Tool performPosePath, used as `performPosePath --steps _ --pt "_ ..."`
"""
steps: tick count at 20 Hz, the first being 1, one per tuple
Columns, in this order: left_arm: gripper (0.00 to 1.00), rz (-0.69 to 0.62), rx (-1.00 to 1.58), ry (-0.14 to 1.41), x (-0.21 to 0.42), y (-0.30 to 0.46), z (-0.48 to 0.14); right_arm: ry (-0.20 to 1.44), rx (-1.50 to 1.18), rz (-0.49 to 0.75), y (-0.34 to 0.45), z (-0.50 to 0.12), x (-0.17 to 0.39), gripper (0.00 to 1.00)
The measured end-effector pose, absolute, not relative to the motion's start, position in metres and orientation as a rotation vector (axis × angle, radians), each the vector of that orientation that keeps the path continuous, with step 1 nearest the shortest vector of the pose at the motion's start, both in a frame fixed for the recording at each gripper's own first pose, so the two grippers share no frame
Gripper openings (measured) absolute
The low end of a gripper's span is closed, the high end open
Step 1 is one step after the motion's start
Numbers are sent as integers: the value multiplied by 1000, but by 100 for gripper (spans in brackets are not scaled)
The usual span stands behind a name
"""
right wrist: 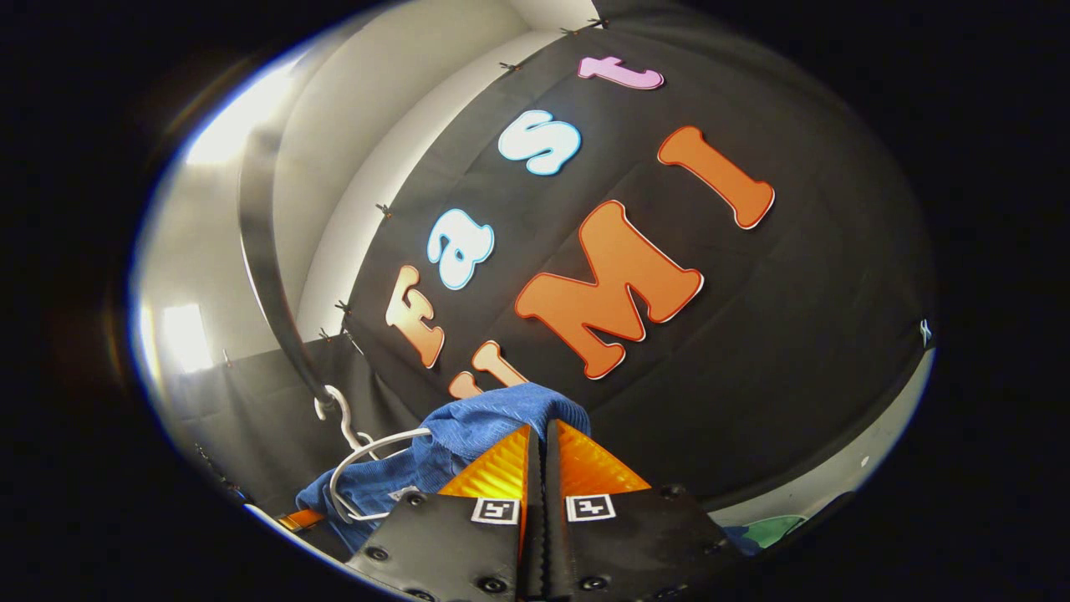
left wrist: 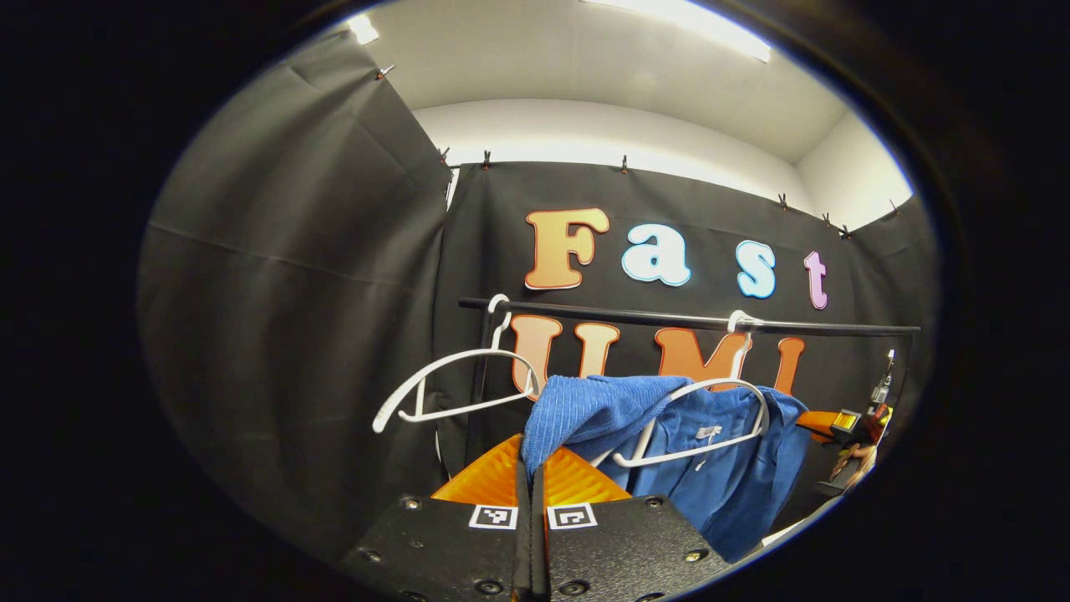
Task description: Grasp the clothes on the hanger with both hands and then place them into the laundry hamper below.
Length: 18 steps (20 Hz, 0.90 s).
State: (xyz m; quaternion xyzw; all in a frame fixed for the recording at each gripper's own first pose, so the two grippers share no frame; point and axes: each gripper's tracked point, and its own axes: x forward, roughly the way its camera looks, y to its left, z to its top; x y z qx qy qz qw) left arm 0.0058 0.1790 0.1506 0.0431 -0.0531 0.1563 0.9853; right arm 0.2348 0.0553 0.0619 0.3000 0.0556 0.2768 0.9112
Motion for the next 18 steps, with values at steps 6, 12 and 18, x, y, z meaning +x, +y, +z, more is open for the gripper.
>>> performPosePath --steps 6,12,18 --pt "0 319 99 -104 15 210 155 90 600 502 46 66 245 7" --pt "0 269 32 -38 28 220 122 136 588 427 44 33 249 7" --pt "0 224 46 15 43 215 98 146 564 375 39 17 240 0"
